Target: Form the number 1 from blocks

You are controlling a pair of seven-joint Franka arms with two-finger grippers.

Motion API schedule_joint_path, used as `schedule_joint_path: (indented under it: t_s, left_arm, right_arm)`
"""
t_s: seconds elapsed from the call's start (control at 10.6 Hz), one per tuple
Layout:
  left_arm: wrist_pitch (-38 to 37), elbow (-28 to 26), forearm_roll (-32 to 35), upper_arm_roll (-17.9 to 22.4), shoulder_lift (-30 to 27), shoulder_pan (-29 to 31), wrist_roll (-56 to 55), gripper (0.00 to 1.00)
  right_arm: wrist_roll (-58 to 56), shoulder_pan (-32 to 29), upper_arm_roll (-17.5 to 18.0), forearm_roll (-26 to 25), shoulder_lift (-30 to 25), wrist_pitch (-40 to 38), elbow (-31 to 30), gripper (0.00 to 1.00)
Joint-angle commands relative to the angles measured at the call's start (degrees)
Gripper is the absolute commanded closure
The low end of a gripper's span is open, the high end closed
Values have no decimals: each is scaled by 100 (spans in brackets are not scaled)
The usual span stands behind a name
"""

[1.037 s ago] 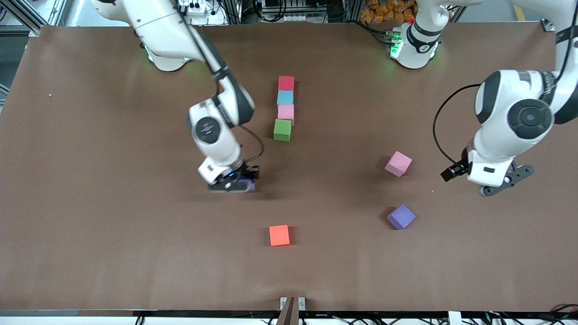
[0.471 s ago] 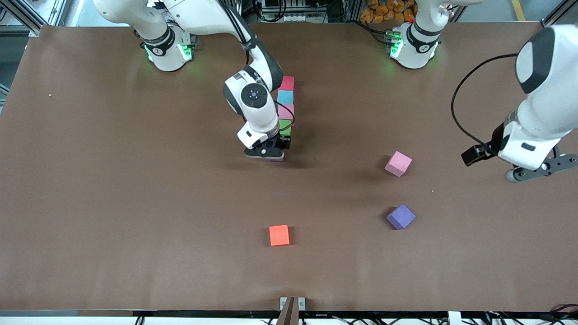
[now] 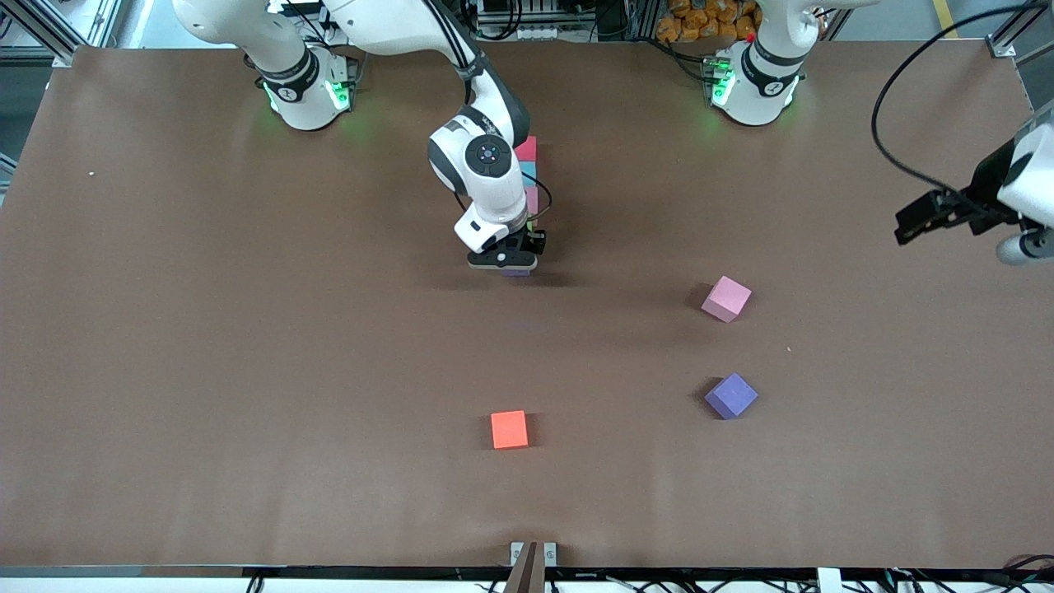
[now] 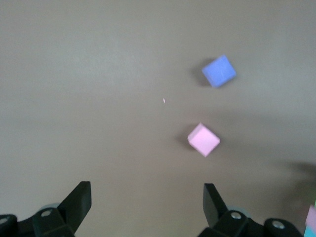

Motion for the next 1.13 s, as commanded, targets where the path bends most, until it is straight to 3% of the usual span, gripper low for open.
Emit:
schedule_joint_path:
  t_s: [0.0, 0.09, 0.28, 0.47, 0.66, 0.85, 1.04]
  left_arm:
    - [-293, 123, -57, -313, -155, 97, 408, 0]
    - [-284, 140, -74, -471, -155, 193, 426, 0]
    - [-476, 437, -74, -639, -146, 229, 774, 0]
    - [-574, 439, -92, -648, -199, 238, 1094, 0]
    - [-574, 457, -136, -587, -208, 264, 1094, 0]
    - [-574, 457, -144, -569, -260, 264, 1094, 0]
    - [-574, 588, -127, -552, -261, 264, 1050, 0]
  right_arm:
    - [50, 96, -75, 101, -3, 78, -60, 21]
    - [50, 88, -75, 92, -20, 78, -60, 0]
    - [41, -227, -75, 83, -387, -19, -77, 0]
    - [-91, -832, -58, 48, -975, -622, -52, 0]
    - [-852, -1456, -14, 39, -1407, -1027, -34, 0]
    - [-1503, -2089, -5, -179, -1619, -2148, 508, 0]
    - [-1996, -2879, 222, -671, -1769, -3170, 1176, 0]
